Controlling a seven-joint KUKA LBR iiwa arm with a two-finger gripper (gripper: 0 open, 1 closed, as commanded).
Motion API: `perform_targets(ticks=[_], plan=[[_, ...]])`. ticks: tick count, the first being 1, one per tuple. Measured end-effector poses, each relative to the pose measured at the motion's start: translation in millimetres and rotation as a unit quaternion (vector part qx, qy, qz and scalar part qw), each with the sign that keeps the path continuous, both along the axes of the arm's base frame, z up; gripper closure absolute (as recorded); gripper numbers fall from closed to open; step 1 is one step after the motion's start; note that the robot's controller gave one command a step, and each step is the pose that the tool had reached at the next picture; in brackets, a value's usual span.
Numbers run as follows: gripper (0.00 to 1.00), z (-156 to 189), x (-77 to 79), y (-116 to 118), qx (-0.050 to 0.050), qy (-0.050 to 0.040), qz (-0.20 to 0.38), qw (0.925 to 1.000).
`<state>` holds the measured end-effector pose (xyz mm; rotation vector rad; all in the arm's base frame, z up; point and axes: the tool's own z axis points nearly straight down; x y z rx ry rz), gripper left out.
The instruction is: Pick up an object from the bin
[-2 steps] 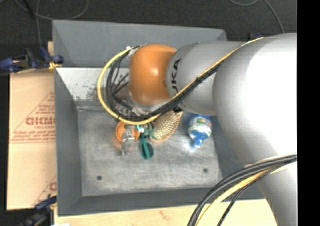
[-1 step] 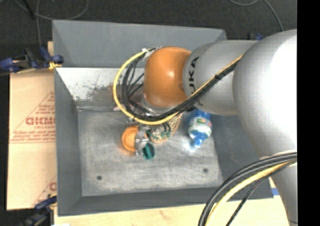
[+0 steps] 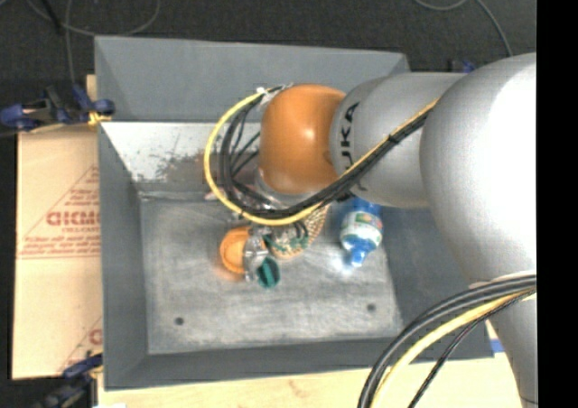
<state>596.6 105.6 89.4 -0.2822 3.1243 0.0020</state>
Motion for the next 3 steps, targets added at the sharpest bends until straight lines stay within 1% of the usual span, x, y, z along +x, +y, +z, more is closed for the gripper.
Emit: perform_targets(ticks=[1,2,3], plan=[[0.0,48.3,-4.0,-7.3,-0.002,0.004,0.007,1.0],[0.0,115.5,-1.9,-15.3,-0.001,-0.0042,0.013,0.9999],[1.0,18.1,-2.7,2.0,-0.011,-0.0127,0.249,0.9683]])
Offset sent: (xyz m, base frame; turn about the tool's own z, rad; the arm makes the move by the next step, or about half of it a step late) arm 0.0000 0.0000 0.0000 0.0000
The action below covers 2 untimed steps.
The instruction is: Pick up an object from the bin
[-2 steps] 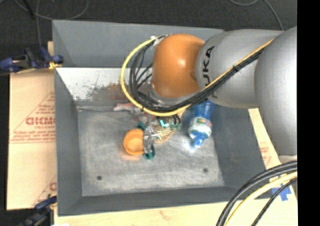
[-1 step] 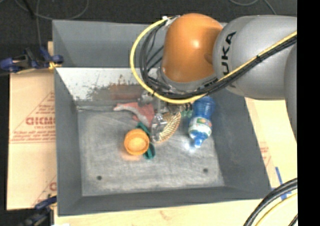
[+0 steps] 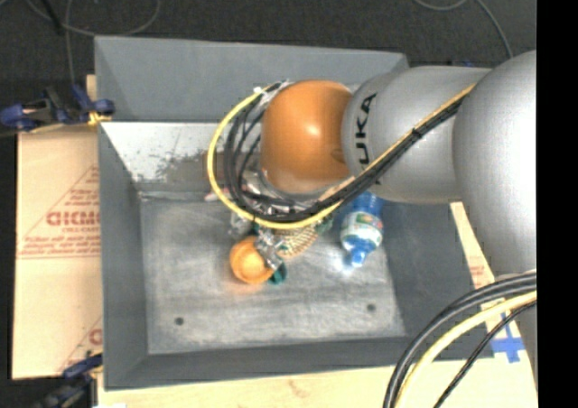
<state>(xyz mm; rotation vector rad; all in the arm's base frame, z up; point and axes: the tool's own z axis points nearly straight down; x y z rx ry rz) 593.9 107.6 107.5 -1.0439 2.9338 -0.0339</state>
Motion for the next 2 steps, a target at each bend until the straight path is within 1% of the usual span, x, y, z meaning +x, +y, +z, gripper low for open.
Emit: perform_targets(ticks=[1,2], plan=[[1.0,-0.1,0.1,-0.4,0.0,-0.0004,-0.001,1.0],[1.0,1.9,-1.6,-1.4,0.003,-0.0012,-0.002,1.0]])
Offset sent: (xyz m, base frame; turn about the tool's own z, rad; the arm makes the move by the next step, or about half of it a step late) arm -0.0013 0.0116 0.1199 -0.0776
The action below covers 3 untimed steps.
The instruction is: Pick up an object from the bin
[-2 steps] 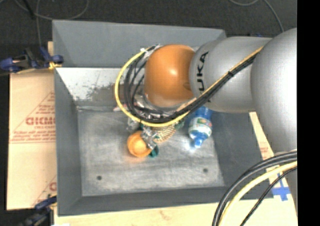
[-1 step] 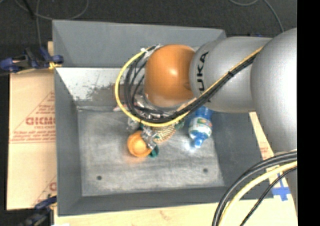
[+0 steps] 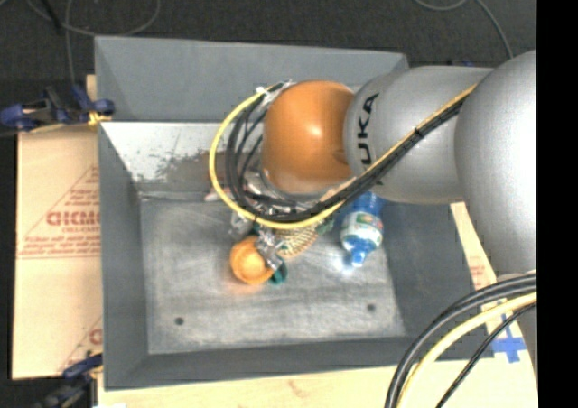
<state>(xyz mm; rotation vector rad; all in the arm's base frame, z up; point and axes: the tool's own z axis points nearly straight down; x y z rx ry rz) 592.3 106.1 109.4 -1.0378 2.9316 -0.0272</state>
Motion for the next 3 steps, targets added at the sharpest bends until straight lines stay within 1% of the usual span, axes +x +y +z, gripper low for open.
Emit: perform_targets(ticks=[3], plan=[[1.0,0.0,0.1,0.1,0.0,0.0005,-0.002,1.0]])
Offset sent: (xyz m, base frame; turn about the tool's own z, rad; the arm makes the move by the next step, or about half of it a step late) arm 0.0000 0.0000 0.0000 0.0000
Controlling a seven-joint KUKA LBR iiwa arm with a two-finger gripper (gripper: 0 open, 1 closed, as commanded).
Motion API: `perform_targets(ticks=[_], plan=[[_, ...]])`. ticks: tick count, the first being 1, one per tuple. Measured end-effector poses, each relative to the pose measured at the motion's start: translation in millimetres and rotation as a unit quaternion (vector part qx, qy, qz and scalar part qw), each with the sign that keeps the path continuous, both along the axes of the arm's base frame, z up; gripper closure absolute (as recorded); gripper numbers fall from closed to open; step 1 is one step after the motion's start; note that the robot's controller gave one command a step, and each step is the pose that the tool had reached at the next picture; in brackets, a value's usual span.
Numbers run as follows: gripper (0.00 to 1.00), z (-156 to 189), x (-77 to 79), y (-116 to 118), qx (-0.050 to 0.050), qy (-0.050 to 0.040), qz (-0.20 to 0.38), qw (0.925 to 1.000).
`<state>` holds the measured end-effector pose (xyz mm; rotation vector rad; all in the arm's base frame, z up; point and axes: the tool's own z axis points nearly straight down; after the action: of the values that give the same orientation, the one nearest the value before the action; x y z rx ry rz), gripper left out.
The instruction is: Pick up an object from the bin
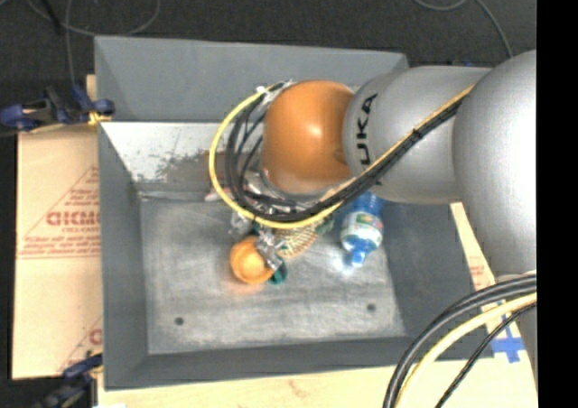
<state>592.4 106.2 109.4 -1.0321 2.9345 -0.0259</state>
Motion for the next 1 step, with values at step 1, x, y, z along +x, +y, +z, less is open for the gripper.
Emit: perform_targets(ticks=[1], plan=[[1.0,0.0,0.0,0.0,0.0,0.0001,0.0,1.0]])
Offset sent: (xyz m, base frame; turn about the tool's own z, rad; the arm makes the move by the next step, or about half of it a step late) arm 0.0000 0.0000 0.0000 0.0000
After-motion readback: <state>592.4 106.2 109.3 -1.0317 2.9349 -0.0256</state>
